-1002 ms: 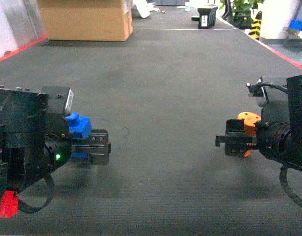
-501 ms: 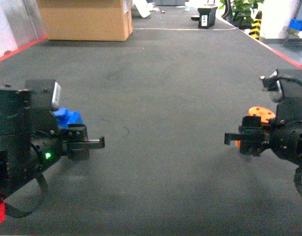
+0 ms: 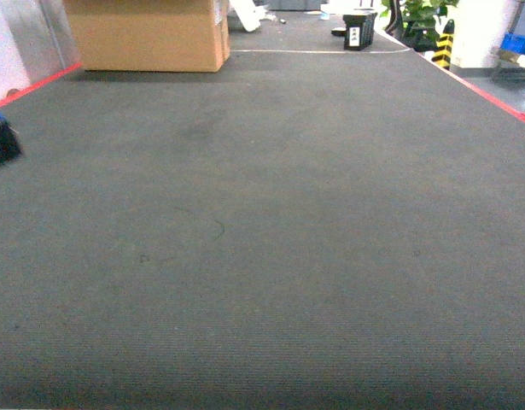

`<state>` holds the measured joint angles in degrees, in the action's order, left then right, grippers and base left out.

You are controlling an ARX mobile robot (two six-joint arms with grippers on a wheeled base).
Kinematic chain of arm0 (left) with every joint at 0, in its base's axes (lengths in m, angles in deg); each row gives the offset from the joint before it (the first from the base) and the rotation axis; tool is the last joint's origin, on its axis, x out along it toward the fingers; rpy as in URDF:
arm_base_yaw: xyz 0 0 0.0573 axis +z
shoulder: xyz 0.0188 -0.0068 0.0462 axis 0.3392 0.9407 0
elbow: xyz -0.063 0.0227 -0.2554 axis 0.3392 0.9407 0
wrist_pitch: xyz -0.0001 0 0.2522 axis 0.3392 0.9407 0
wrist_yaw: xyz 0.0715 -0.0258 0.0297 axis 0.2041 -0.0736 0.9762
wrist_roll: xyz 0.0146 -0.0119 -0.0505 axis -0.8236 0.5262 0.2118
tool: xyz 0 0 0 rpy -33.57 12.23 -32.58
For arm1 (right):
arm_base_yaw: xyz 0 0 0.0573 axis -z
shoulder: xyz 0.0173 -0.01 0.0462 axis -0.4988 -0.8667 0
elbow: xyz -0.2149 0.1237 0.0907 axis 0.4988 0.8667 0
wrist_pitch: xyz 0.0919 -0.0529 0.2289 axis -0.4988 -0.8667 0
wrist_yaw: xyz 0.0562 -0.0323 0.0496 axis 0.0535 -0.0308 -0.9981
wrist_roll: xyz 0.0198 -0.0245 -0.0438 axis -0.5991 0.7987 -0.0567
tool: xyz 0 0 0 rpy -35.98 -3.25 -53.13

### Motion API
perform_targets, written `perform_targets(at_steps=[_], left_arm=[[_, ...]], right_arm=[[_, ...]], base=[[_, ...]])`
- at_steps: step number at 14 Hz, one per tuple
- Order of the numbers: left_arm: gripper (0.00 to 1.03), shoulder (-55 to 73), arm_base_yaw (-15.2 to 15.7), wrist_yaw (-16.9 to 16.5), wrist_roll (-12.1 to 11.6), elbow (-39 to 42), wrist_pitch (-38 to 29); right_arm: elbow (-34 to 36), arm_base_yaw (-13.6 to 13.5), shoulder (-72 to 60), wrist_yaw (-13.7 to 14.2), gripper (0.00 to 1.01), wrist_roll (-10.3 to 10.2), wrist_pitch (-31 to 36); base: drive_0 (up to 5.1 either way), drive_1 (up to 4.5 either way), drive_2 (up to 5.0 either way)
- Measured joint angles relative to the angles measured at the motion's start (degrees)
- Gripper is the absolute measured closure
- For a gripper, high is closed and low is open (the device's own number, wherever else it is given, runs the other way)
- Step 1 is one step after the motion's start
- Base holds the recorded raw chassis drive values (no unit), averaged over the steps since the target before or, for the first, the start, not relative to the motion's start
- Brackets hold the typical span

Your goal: Sort blue parts and orange caps into right shelf containers

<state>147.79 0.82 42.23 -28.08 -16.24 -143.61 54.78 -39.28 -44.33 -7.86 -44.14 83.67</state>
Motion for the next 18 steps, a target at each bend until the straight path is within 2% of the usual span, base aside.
perform_targets(at_steps=[3,4,5,6,8,9,10,11,12,13,14,15,16,17,18], left_arm=[[0.61,-23.8,-4.7,7.3,-2.2,2.7,10.2],[0.61,-28.9,-5.2,8.6,-3.0,2.7,11.5],[0.61,-31.3,-5.4,10.0,-3.9,2.7,11.4],[0.61,-31.2,-5.6,10.3,-4.7,2.4,11.1],[0.61,-30.3,-5.6,10.1,-4.7,2.4,12.0],[0.61,-34.6,-2.4,0.5,-4.1,0.4,25.8],[0.61,-38.0,0.1,-5.7,-4.0,0.4,32.2],[0.61,-41.9,3.6,-12.3,-3.3,3.0,37.7],[0.61,-43.3,5.3,-15.5,-3.1,5.2,38.1],[0.61,-44.9,7.3,-18.2,-3.1,7.2,38.5],[0.61,-46.4,8.6,-19.5,-3.1,8.2,38.6],[0.61,-48.3,10.1,-20.5,-3.1,9.3,38.9],[0.61,-49.8,11.1,-21.6,-3.1,10.1,39.2],[0.61,-51.1,12.1,-22.5,-3.1,11.0,39.8],[0.61,-52.5,15.5,-27.2,-3.0,11.9,40.8]], right_arm=[[2.1,-0.8,28.0,3.3,0.57,0.3,-15.4],[2.0,-1.3,33.2,4.5,0.57,1.2,-17.2],[0.7,-2.8,33.5,7.0,0.57,2.6,-14.7],[-0.5,-3.9,31.8,7.3,0.57,3.6,-14.1],[-0.4,-3.8,31.5,7.3,0.57,4.1,-14.7],[-1.1,-1.8,33.1,1.4,0.57,4.9,-20.8],[0.1,0.1,34.8,-3.6,0.57,5.4,-22.5],[3.0,1.7,37.0,-7.2,0.57,5.6,-22.4],[4.9,2.4,38.5,-8.6,0.57,5.8,-22.2],[6.3,4.4,40.0,-11.0,0.57,6.0,-22.4],[7.7,8.9,41.5,-14.6,0.57,6.2,-22.3],[9.0,9.8,43.1,-14.3,0.57,6.2,-22.5],[9.8,9.6,44.1,-15.4,0.57,6.3,-22.6],[10.5,9.4,45.1,-15.3,0.57,6.4,-22.9],[11.5,9.4,46.4,-15.3,0.57,6.3,-23.4]], base=[[0.0,0.0,0.0],[0.0,0.0,0.0],[0.0,0.0,0.0],[0.0,0.0,0.0],[0.0,0.0,0.0],[0.0,0.0,0.0],[0.0,0.0,0.0],[0.0,0.0,0.0],[0.0,0.0,0.0],[0.0,0.0,0.0],[0.0,0.0,0.0],[0.0,0.0,0.0],[0.0,0.0,0.0],[0.0,0.0,0.0],[0.0,0.0,0.0]])
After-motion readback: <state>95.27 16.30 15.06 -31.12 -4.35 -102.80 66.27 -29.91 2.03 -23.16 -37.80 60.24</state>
